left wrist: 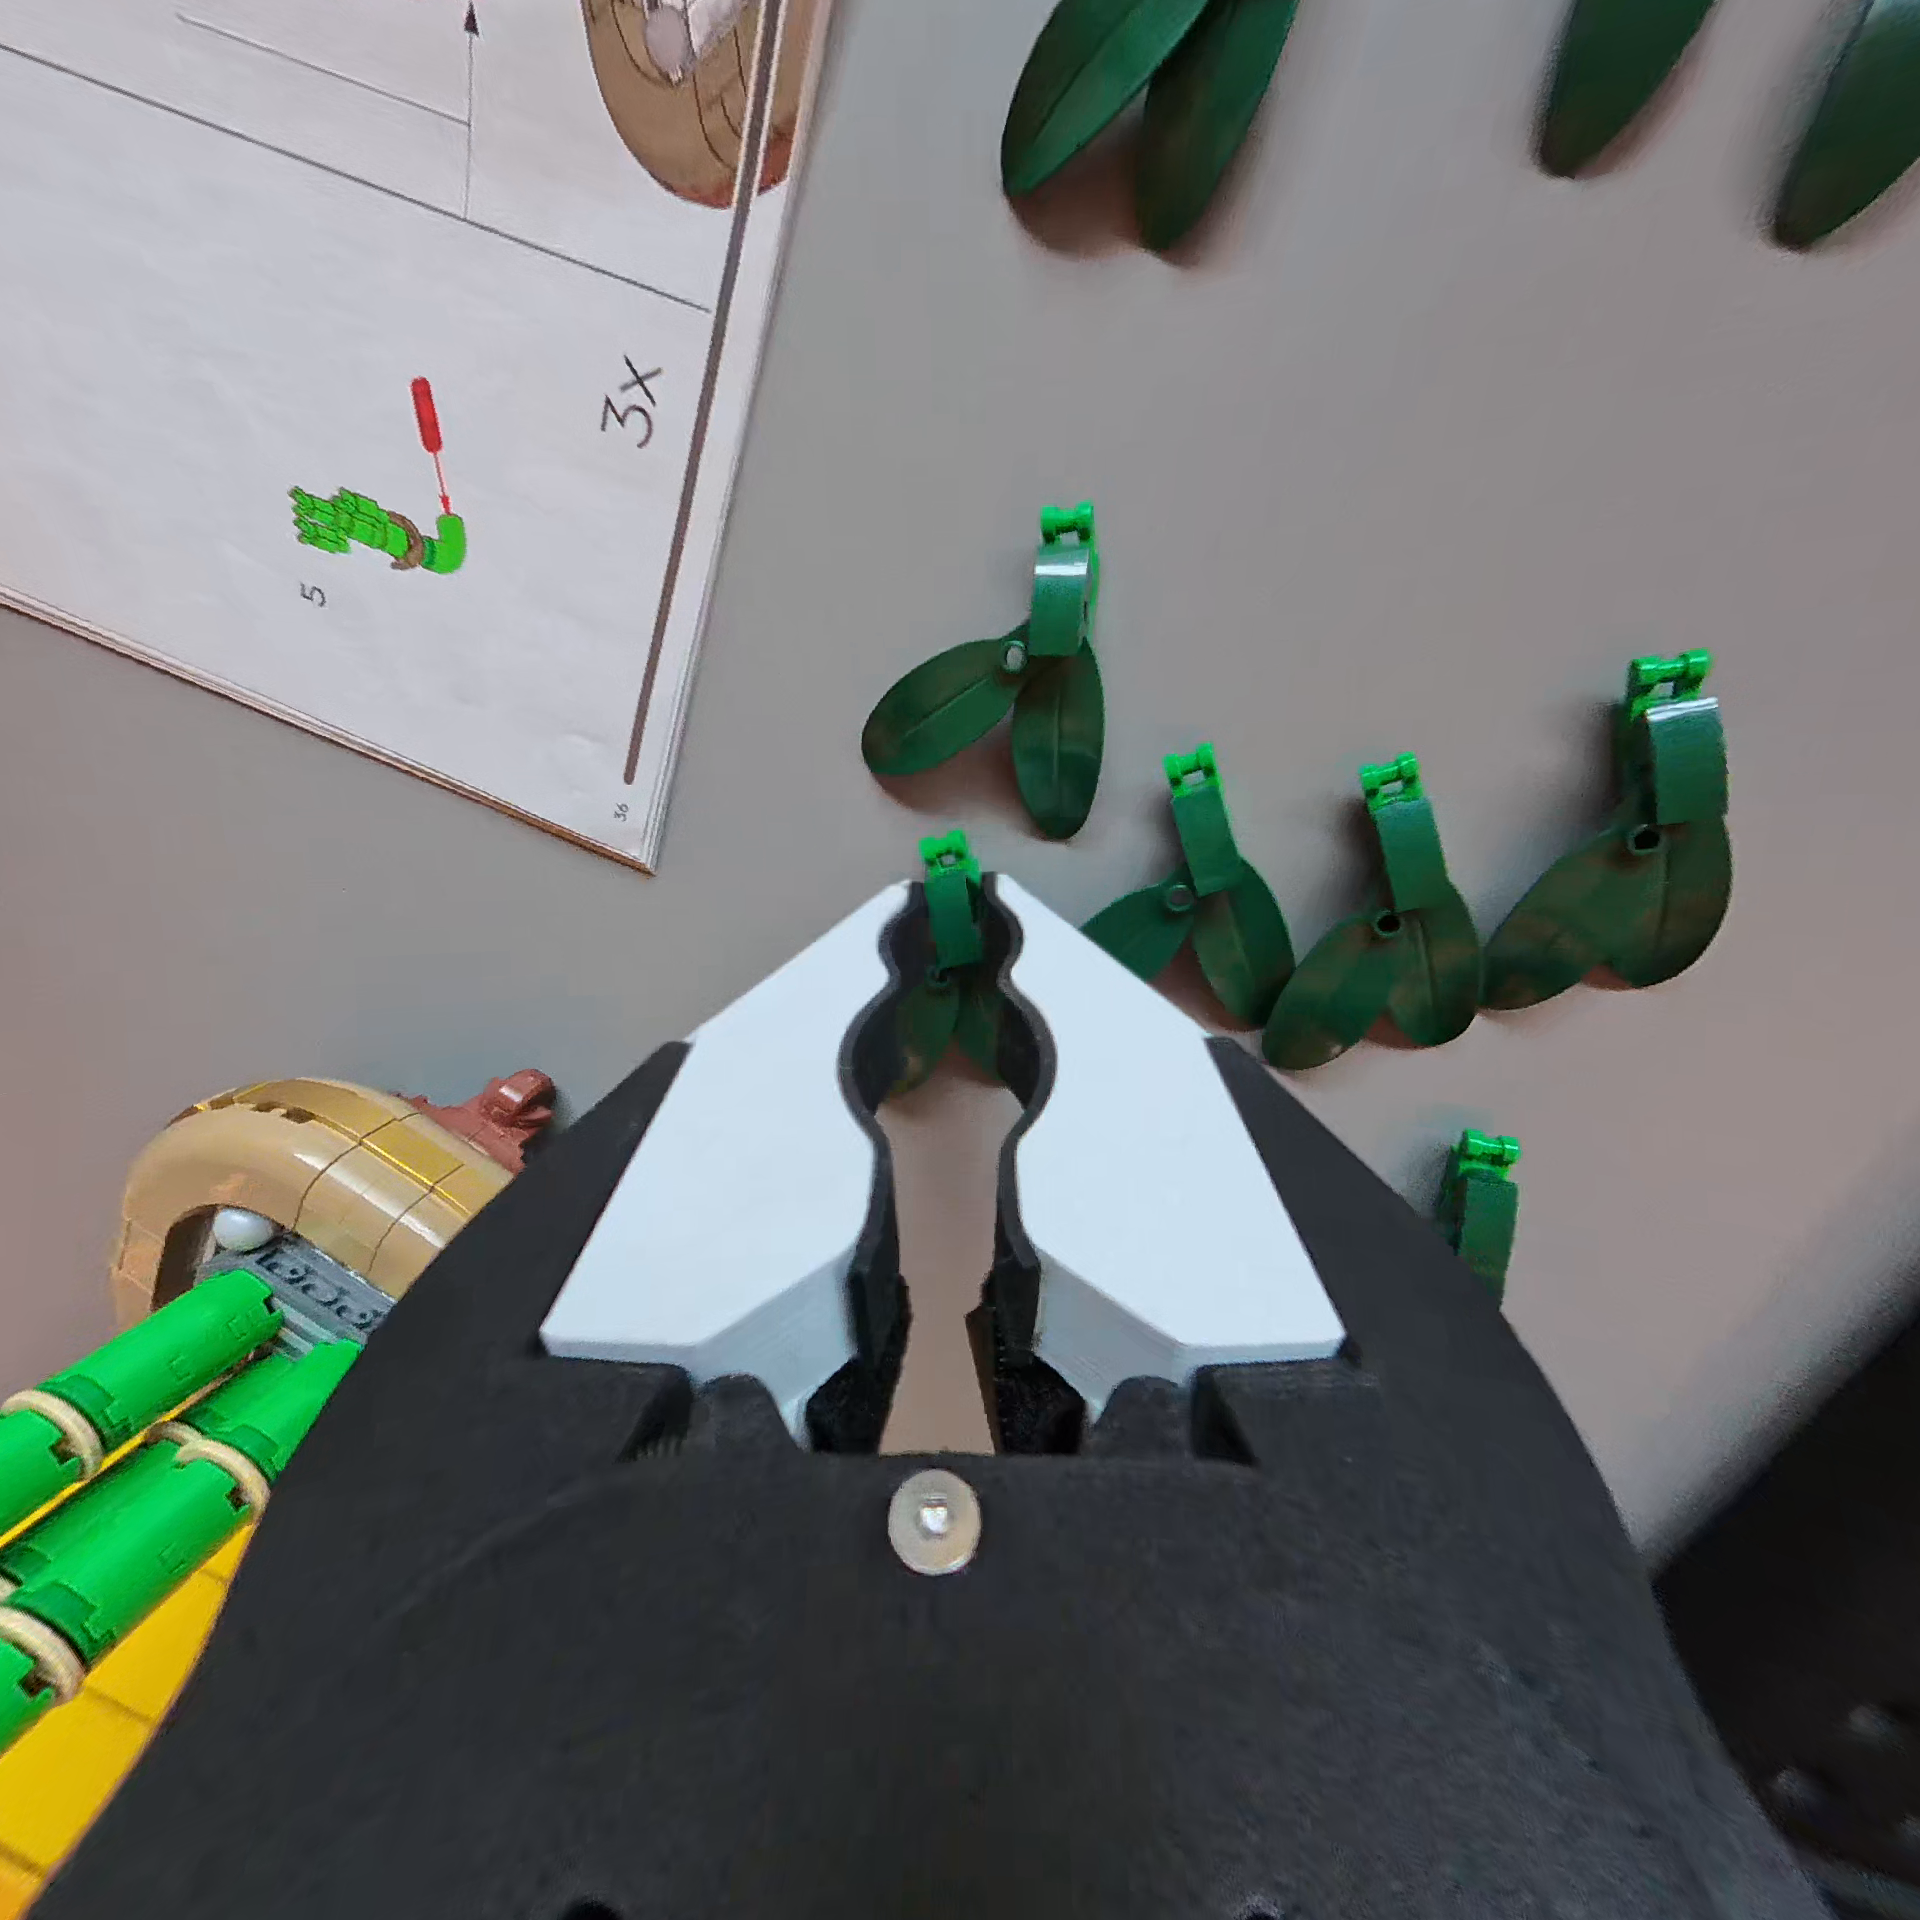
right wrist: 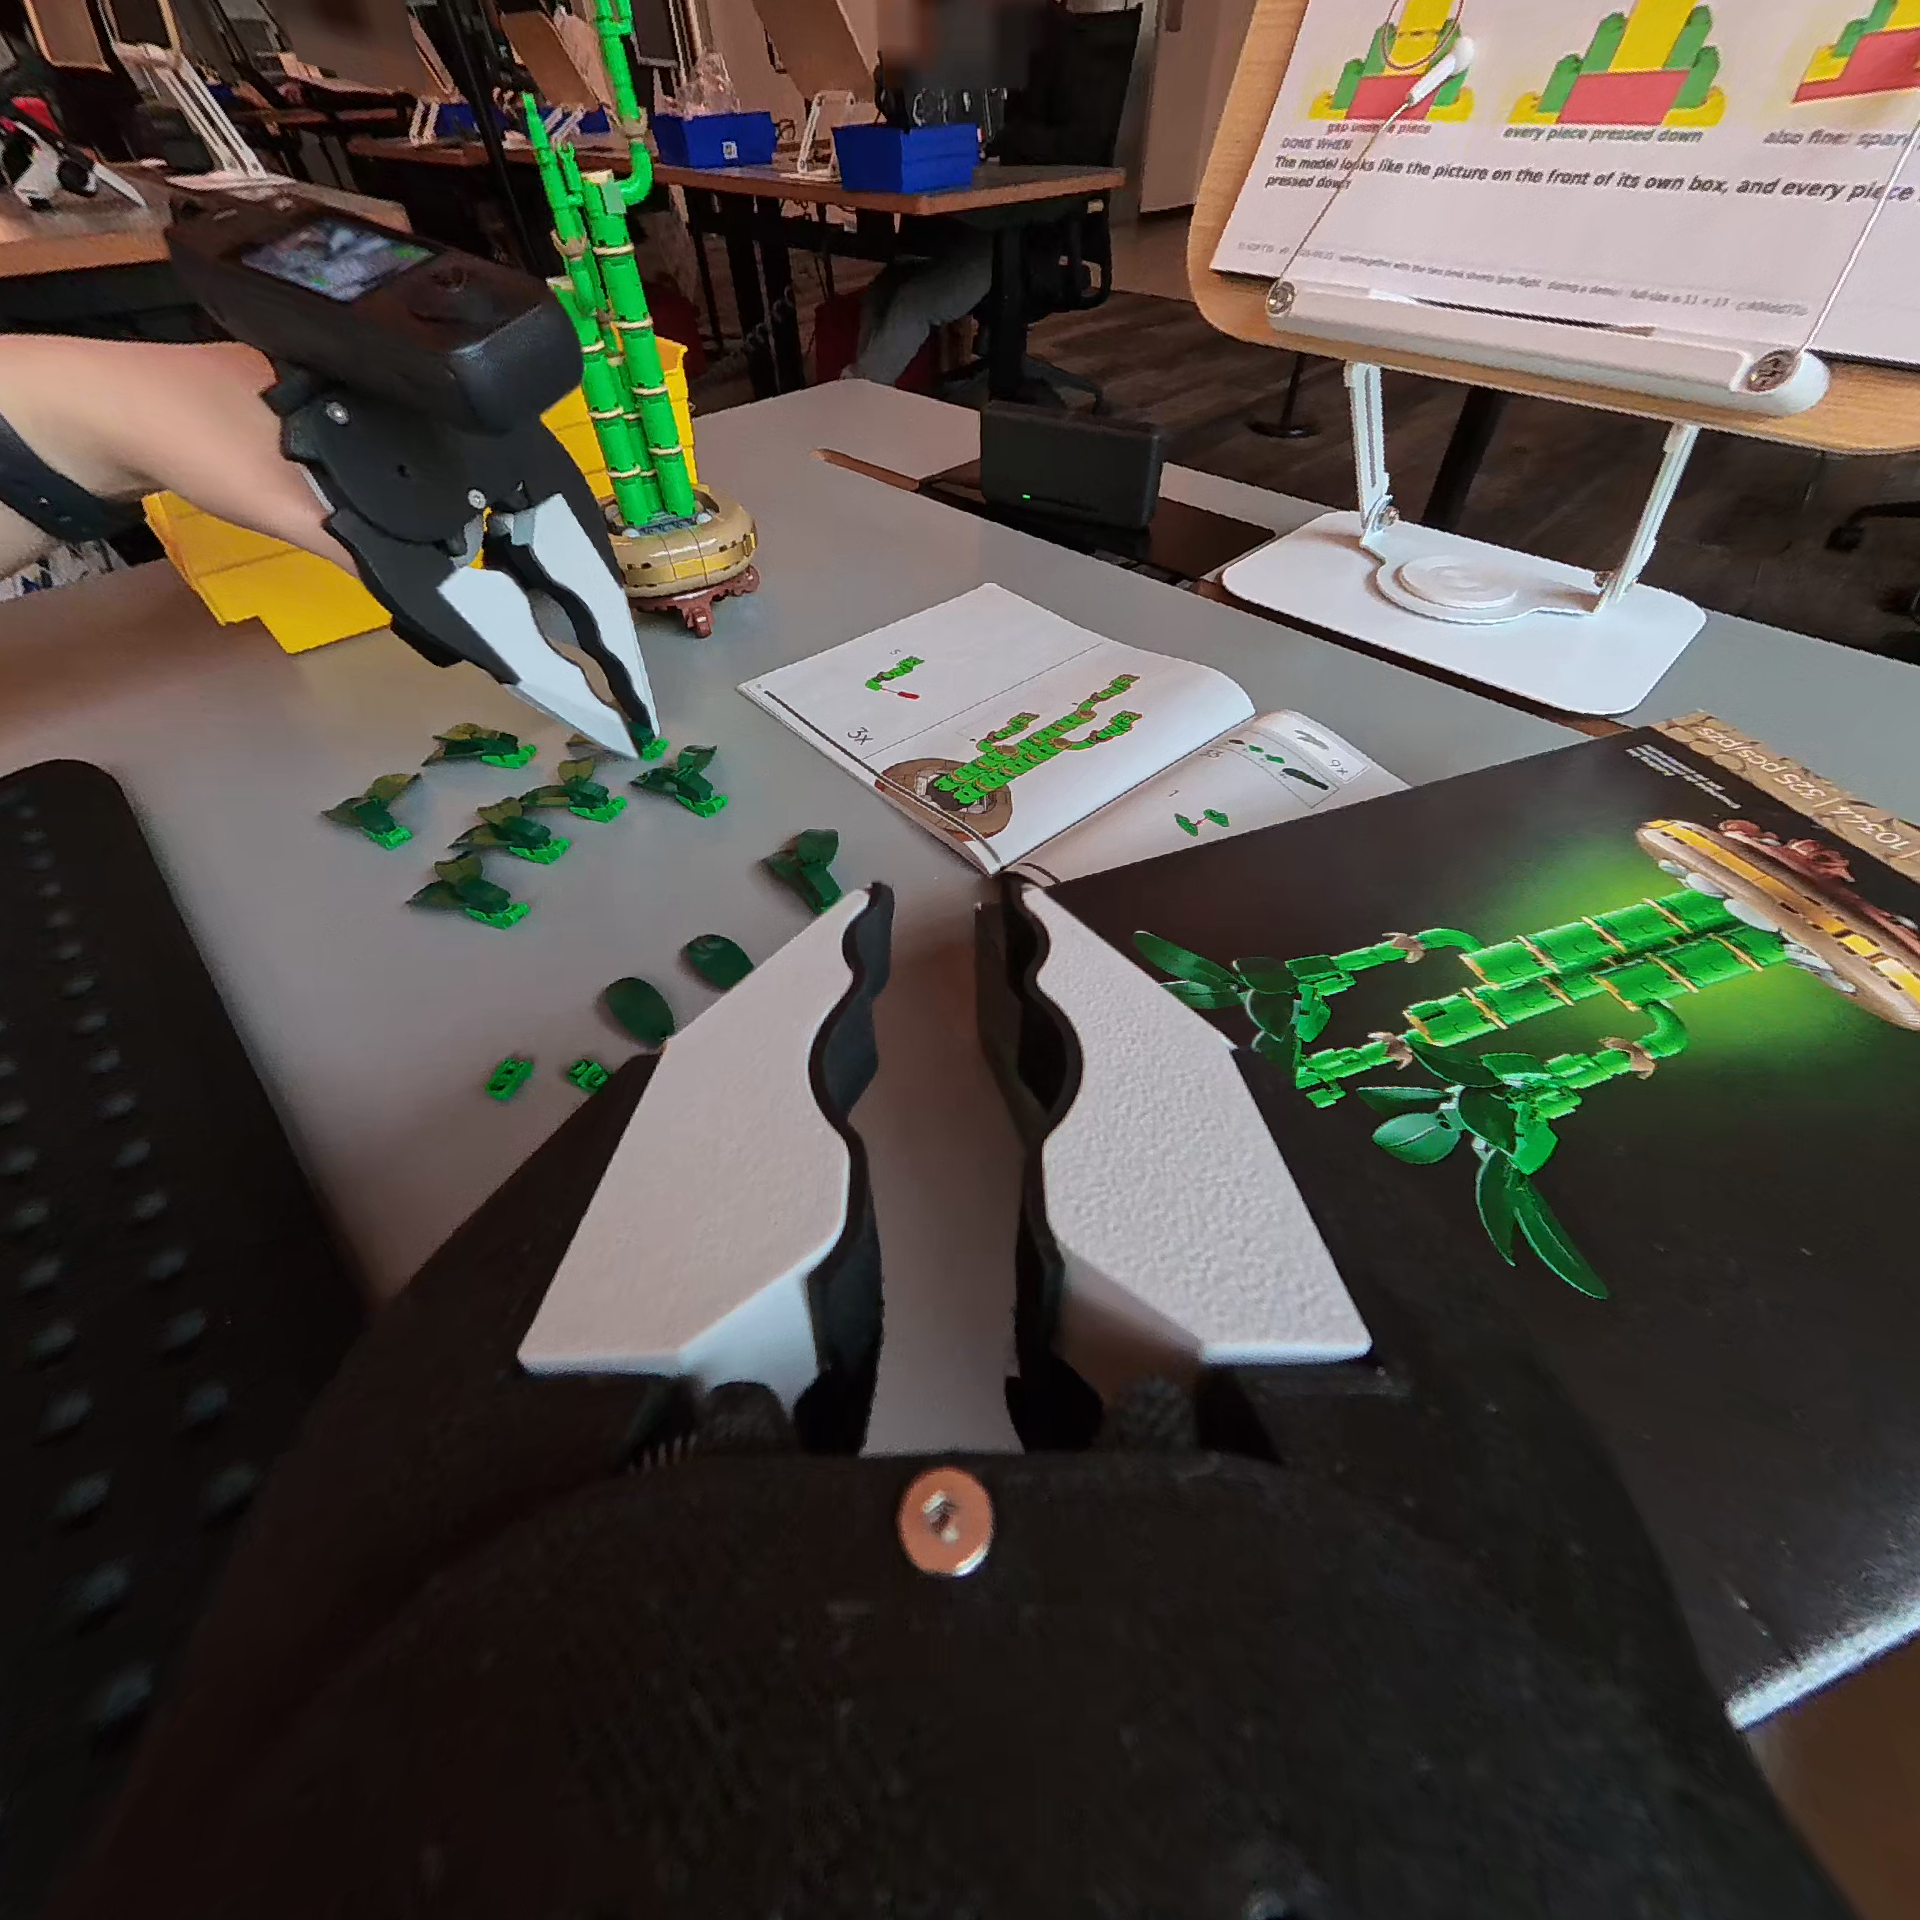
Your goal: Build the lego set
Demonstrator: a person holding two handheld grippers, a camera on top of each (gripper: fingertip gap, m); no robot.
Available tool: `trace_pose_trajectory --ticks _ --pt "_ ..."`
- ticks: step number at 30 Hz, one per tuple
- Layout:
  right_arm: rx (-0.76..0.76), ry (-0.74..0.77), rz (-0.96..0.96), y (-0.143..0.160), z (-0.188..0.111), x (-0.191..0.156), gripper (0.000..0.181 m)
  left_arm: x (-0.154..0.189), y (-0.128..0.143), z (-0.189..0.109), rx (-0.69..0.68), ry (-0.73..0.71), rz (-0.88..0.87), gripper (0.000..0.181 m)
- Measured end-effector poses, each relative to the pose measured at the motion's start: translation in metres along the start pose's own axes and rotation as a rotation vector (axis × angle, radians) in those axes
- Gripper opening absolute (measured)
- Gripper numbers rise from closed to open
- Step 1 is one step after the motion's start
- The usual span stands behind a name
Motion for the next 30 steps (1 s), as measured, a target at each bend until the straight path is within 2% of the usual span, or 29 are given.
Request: trace_pose_trajectory --ticks 4,11,19,20,22,24,27,30 --pt "-0.004 -0.007 -0.022 -0.001 0.001 -0.004 0.02 -0.002 0.008 -0.008 -0.019 -0.01 0.004 0.006" --pt "-0.028 -0.014 -0.061 -0.001 0.004 -0.009 0.02 -0.009 0.054 -0.024 -0.044 -0.032 0.014 0.006" --pt "-0.051 -0.006 -0.071 0.002 0.004 -0.009 0.02 -0.009 0.06 -0.015 -0.055 0.003 0.019 0.007" --pt "-0.054 -0.007 -0.068 0.002 0.005 -0.008 0.02 -0.01 0.06 -0.016 -0.044 -0.006 0.017 0.008" --pt "-0.053 -0.01 -0.066 0.002 0.005 -0.009 0.02 -0.011 0.06 -0.021 -0.009 -0.024 -0.01 0.021" --pt "-0.053 -0.012 -0.068 0.002 0.005 -0.009 0.02 -0.009 0.062 -0.032 0.045 -0.05 -0.047 0.02" --pt "-0.063 -0.015 -0.074 0.003 0.006 -0.01 0.02 0.01 0.064 -0.051 0.136 -0.054 -0.088 0.022" --pt "-0.069 -0.016 -0.084 0.003 0.006 -0.011 0.02 0.057 0.058 -0.057 0.23 0.045 -0.023 0.019"
Point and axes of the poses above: each gripper's, where its closed fingertips meet, z out along the fingers, y out of its underside, x = y × z across the jaws, the point moved 7 cm from there along -z, back along the fingers, and after that the axes turned 7 degrees about -z, right-handed, at the moved point
